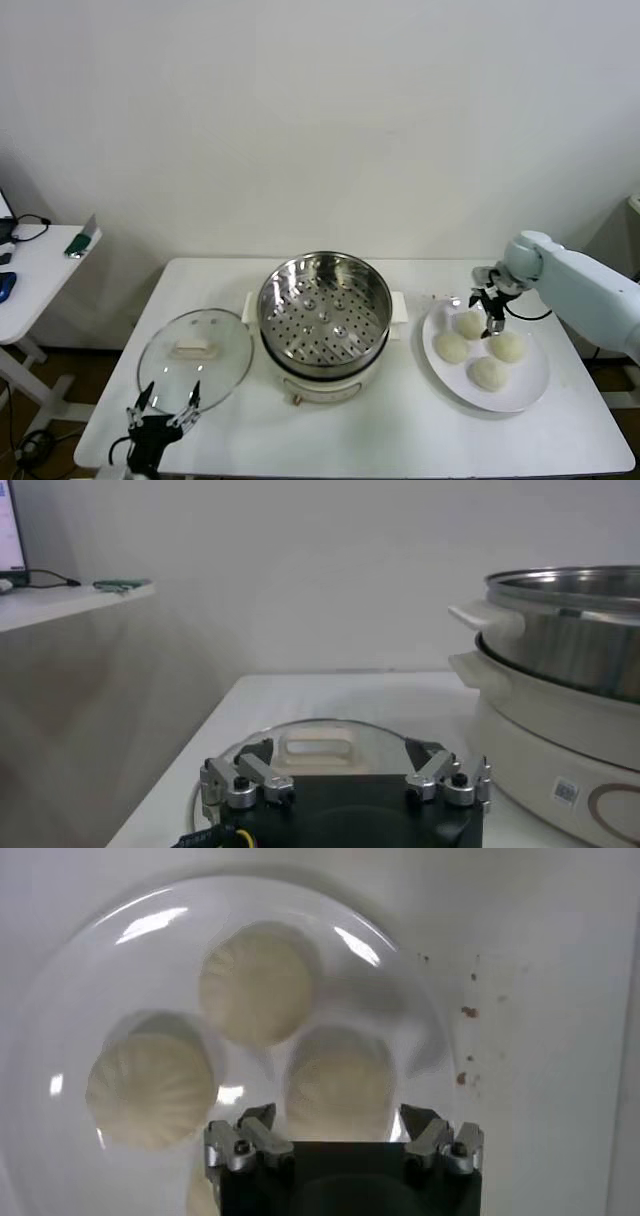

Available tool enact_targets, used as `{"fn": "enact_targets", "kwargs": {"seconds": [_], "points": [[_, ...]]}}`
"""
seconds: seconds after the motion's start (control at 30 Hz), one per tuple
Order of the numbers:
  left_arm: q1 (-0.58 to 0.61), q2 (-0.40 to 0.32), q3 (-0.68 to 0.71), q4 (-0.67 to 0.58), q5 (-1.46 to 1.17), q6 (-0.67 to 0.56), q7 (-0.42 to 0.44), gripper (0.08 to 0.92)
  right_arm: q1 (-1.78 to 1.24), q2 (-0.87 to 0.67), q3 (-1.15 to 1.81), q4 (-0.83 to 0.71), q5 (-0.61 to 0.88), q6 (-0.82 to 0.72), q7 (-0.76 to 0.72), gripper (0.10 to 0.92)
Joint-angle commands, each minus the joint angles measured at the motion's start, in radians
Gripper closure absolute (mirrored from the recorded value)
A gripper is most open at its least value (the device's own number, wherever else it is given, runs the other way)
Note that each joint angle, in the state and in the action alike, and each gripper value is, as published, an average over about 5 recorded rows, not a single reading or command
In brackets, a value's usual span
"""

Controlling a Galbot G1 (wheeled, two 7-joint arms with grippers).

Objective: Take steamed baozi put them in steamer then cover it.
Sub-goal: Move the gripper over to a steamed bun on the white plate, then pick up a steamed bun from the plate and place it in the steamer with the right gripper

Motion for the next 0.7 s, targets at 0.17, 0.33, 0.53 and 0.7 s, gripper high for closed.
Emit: {"fn": "enact_targets", "kwargs": {"seconds": [0.17,0.33,0.53,0.7], "points": [[0.005,-0.002,-0.002,0.001,0.001,-0.004,-0.001,0.177,-0.035,0.027,0.043,-0.034,-0.033,0.001,0.019,0.264],[0.007,-0.002,-0.003,-0.002,0.004,-0.005,-0.002,0.177,-0.041,0.031,0.062,-0.041,-0.033,0.005,0.026,0.282],[0.009,-0.007,-0.001,-0.008,0.011,-0.008,-0.002,0.177,-0.032,0.012,0.057,-0.013,-0.016,0.016,0.018,0.303],[0.012,-0.009,0.001,-0.011,0.017,-0.014,-0.002,0.177,0.041,-0.026,0.007,0.046,0.026,0.042,0.002,0.304]]}}
